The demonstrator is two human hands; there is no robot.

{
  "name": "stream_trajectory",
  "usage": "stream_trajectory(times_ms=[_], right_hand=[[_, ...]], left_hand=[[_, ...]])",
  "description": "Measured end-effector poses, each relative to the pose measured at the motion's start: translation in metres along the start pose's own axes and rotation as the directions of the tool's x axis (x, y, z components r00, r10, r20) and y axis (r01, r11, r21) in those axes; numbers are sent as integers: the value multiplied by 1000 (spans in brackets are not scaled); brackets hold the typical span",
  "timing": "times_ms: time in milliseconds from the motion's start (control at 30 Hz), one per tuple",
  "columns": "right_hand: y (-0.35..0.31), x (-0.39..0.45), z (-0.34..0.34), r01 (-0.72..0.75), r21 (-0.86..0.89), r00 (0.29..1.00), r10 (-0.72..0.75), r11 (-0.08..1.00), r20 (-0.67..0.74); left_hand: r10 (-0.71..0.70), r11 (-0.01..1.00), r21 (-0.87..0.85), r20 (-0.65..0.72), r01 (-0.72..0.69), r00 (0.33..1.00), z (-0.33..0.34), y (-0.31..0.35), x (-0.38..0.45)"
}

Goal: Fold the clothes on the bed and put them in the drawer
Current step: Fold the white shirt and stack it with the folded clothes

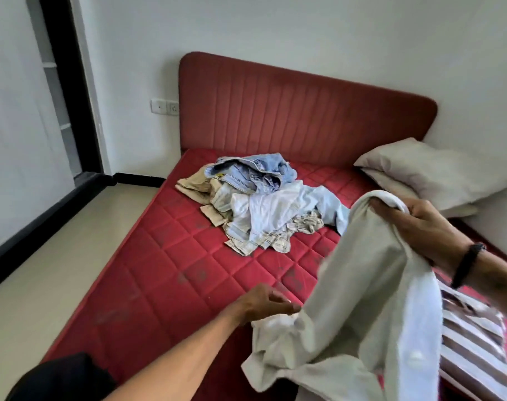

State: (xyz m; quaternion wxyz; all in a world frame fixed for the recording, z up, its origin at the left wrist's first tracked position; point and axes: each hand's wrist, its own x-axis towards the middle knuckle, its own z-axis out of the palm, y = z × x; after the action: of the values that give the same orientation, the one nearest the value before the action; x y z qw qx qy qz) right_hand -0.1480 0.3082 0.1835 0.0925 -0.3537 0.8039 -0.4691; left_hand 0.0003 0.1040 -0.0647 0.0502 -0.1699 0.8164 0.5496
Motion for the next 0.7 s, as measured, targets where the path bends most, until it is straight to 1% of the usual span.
stream_trajectory(times_ms=[33, 67, 100, 133, 167, 200, 233, 267, 300, 333, 367, 400, 433, 467, 500, 533, 567, 600, 633, 667, 700], right_hand=[[11, 2, -6, -35, -12, 999, 35, 999, -6], [17, 6, -10, -64, 1, 998, 64, 998, -17], [24, 11, -12, -93, 40, 995, 95, 995, -43], [27, 19, -14, -103, 70, 990, 109, 992, -86], [26, 28, -14, -95, 83, 984, 106, 992, -140], [26, 39, -16, -74, 73, 978, 87, 995, -188], [25, 52, -17, -64, 67, 972, 77, 996, -223], [26, 64, -20, -69, 80, 969, 86, 994, -230], [26, 73, -22, -90, 81, 973, 105, 993, -203], [28, 81, -23, -113, 14, 977, 114, 993, -178], [31, 86, -24, -120, -125, 980, 97, 985, -176], [34, 86, -23, -109, -254, 979, 60, 961, -193], [37, 81, -18, -83, -331, 982, 20, 940, -187], [39, 72, -10, -30, -357, 992, -15, 934, -123], [45, 60, 0, 45, -358, 999, -48, 933, 0], [54, 45, 11, 105, -367, 986, -50, 924, 158], [63, 28, 23, 159, -396, 945, -24, 904, 326], [74, 8, 40, 201, -437, 885, 28, 877, 465], [88, -10, 56, 231, -487, 821, 99, 842, 562], [104, -29, 74, 262, -537, 776, 156, 802, 611], [120, -47, 94, 282, -551, 754, 173, 785, 633]], left_hand=[[2, 1000, 17, 52, -2, 999, 10, 8, -1], [-15, 996, 93, 91, 6, 996, 15, 14, -2], [-53, 979, 205, 145, 23, 988, 20, 19, -4], [-126, 946, 317, 183, 63, 975, 22, 23, -7], [-191, 917, 386, 201, 102, 961, 23, 22, -8], [-220, 904, 411, 212, 117, 952, 26, 20, -10], [-206, 903, 418, 213, 101, 955, 28, 17, -13], [-154, 909, 411, 194, 62, 969, 32, 11, -14], [-75, 916, 401, 135, 14, 988, 36, 5, -14], [18, 928, 371, 42, -32, 999, 39, 3, -15], [123, 943, 319, -66, -95, 990, 41, 6, -15], [193, 952, 274, -187, -138, 963, 38, 10, -15], [214, 966, 203, -299, -157, 930, 32, 18, -15], [186, 982, 105, -400, -157, 897, 19, 30, -18], [146, 984, -22, -489, -179, 860, 2, 38, -17], [77, 973, -136, -566, -185, 821, -19, 43, -17], [7, 964, -200, -642, -176, 767, -42, 46, -15], [-56, 966, -216, -711, -143, 701, -66, 47, -16], [-115, 963, -244, -758, -116, 642, -88, 46, -16], [-178, 950, -294, -787, -105, 590, -107, 44, -17], [-246, 921, -370, -796, -124, 553, -125, 40, -19]])
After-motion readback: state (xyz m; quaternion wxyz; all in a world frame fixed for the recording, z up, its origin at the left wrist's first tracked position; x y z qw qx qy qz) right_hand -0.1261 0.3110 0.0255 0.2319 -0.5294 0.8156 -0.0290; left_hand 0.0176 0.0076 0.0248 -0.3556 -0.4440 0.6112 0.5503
